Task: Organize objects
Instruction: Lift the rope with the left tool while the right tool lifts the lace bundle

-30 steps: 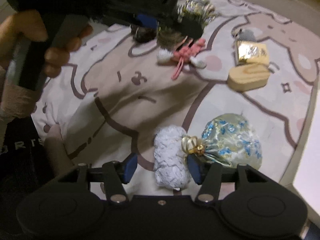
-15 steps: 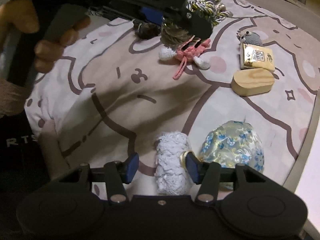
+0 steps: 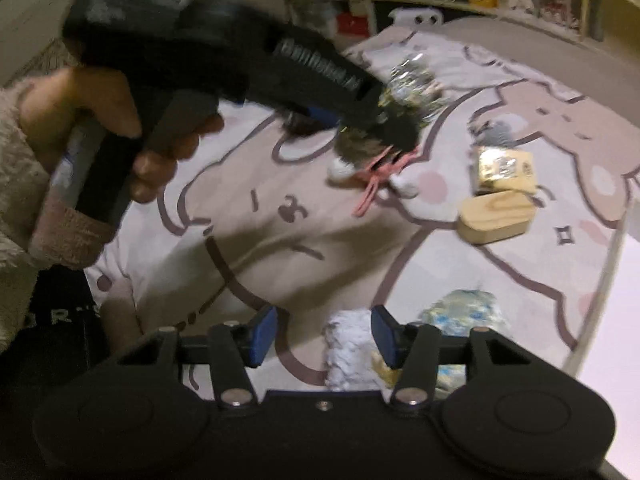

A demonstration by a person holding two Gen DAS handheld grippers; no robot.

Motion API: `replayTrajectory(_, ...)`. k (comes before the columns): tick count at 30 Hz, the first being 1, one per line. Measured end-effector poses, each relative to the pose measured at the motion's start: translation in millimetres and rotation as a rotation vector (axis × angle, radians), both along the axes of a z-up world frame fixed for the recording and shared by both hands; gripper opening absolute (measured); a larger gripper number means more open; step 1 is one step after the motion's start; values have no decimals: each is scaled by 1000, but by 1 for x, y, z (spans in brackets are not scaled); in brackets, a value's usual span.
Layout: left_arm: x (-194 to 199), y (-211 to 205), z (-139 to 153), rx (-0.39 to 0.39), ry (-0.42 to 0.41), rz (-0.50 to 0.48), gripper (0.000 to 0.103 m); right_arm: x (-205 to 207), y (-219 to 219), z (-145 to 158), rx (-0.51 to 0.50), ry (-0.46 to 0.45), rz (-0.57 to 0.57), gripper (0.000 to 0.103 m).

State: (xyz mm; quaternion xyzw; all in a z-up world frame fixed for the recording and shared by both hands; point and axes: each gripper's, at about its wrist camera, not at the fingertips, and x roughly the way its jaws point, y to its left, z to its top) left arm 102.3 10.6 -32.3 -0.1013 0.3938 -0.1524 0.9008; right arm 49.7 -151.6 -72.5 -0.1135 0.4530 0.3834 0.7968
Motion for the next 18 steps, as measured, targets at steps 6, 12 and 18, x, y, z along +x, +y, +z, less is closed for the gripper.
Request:
replayTrajectory(6, 0, 0, -1, -1, 6, -8, 37, 10, 14, -30, -132, 33, 24, 53)
replayTrajectory(12, 1, -1, -3, 7, 16, -15, 37, 5, 15, -35, -172, 27, 47, 52)
replayTrajectory(18, -1, 0, -1, 18, 15, -6, 37, 7, 12, -30, -180, 2, 1, 33)
